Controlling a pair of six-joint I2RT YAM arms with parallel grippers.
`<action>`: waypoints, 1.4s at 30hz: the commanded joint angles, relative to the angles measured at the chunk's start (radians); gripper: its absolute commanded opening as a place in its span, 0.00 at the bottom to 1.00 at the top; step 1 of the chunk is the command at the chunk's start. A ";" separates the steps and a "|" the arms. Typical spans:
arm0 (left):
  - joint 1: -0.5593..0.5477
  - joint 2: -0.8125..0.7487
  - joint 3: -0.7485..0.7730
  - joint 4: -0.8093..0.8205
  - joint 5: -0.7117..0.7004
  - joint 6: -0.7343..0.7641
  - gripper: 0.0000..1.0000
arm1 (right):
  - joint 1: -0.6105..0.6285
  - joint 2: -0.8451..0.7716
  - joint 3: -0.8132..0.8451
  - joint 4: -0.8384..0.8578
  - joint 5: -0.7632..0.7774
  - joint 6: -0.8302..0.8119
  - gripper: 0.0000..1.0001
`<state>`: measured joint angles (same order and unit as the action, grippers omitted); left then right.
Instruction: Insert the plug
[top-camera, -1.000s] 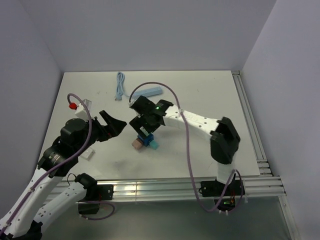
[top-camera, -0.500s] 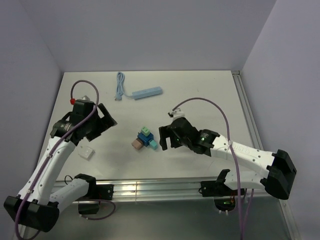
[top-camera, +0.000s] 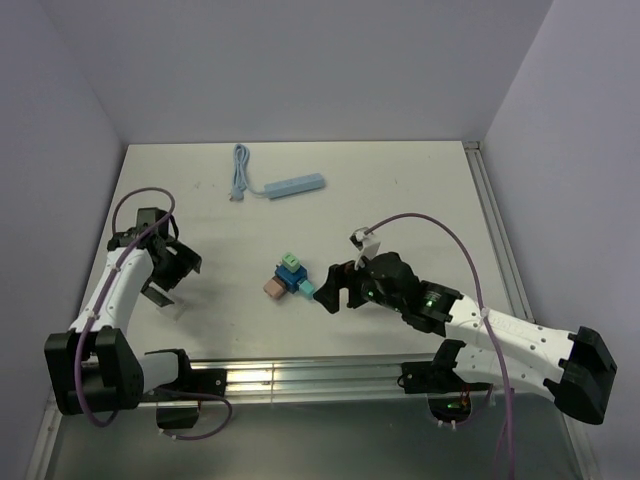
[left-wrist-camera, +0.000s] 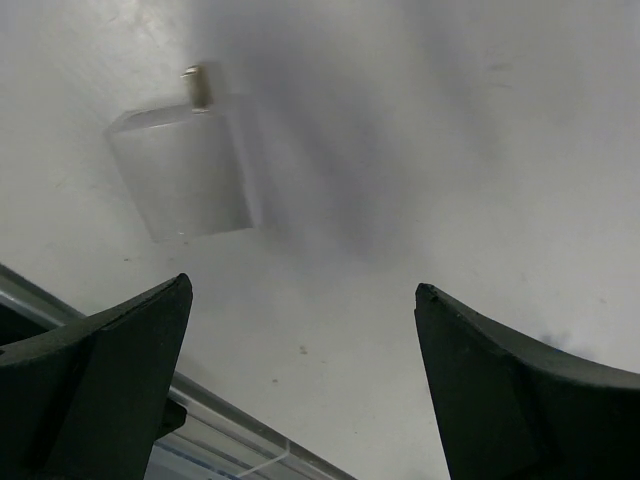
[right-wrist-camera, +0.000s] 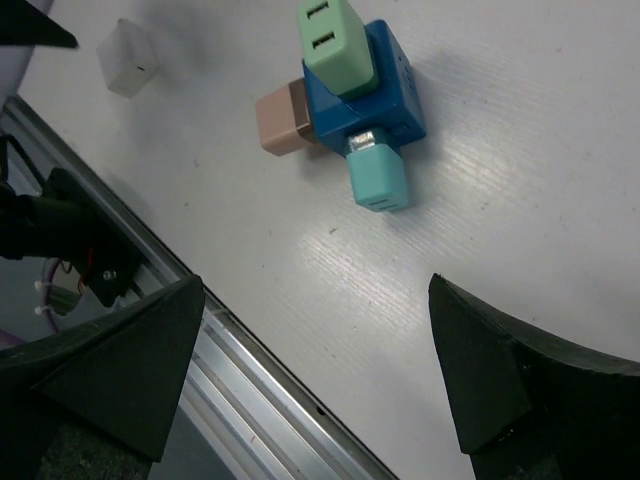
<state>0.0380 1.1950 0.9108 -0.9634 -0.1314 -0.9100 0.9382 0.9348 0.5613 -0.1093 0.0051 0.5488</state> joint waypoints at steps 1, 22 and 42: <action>0.040 0.023 -0.068 0.017 -0.039 -0.066 0.98 | 0.004 -0.053 -0.003 0.069 -0.007 -0.033 1.00; 0.192 0.247 -0.185 0.201 -0.094 -0.064 0.71 | 0.002 -0.105 -0.038 0.057 0.080 0.010 1.00; 0.106 -0.210 -0.145 0.461 0.546 0.099 0.00 | -0.001 -0.128 -0.043 0.080 0.076 0.085 0.98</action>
<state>0.1738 1.0897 0.7341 -0.6537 0.1856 -0.8551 0.9382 0.8017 0.5003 -0.0959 0.1448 0.6136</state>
